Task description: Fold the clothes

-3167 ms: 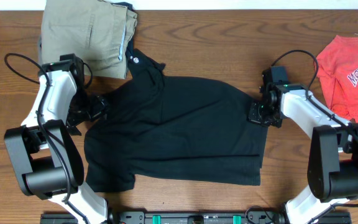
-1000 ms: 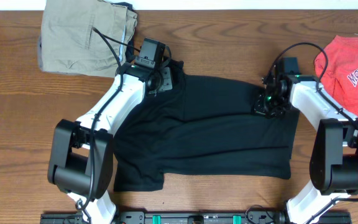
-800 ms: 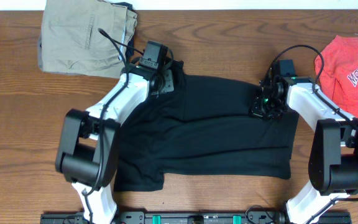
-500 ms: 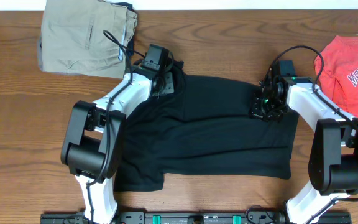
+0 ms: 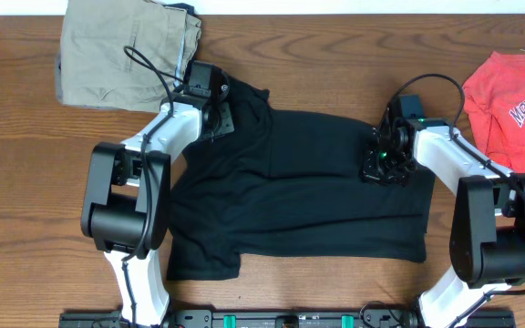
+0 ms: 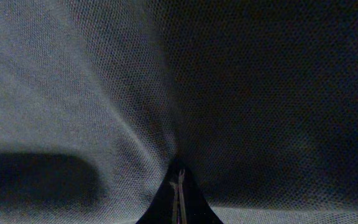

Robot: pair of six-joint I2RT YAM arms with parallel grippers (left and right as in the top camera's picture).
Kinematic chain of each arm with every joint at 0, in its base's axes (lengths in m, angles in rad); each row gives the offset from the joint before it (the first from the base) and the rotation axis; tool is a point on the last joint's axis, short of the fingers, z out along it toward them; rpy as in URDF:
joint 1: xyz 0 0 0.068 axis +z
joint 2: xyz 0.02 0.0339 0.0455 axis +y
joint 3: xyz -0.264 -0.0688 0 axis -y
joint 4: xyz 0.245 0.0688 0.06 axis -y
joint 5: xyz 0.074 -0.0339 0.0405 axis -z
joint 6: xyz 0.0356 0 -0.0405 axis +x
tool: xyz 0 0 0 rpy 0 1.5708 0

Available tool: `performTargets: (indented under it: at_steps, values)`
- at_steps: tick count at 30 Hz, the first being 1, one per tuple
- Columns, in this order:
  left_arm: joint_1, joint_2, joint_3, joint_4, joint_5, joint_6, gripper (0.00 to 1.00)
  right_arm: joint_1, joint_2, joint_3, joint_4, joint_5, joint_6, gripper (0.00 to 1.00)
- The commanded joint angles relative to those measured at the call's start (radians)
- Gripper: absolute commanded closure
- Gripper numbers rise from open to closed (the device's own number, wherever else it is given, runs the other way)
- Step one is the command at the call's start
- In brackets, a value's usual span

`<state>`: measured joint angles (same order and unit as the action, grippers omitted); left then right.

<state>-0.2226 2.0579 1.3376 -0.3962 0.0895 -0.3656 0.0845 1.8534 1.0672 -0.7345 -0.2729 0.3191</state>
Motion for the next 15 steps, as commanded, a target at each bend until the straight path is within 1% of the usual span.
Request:
performTargets:
  at_steps: [1, 9, 15]
  values:
    - [0.002, 0.070, -0.008, -0.029, -0.018, 0.009, 0.94, 0.015, 0.008, -0.038, -0.002, 0.008, 0.018, 0.99]
    - [0.022, 0.078, -0.008, -0.051, -0.047, 0.008, 0.94, 0.015, 0.008, -0.038, 0.002, 0.008, 0.018, 0.99]
    - [0.101, 0.077, -0.008, -0.162, -0.196, -0.080, 0.94, 0.015, 0.008, -0.038, 0.003, 0.011, 0.018, 0.99]
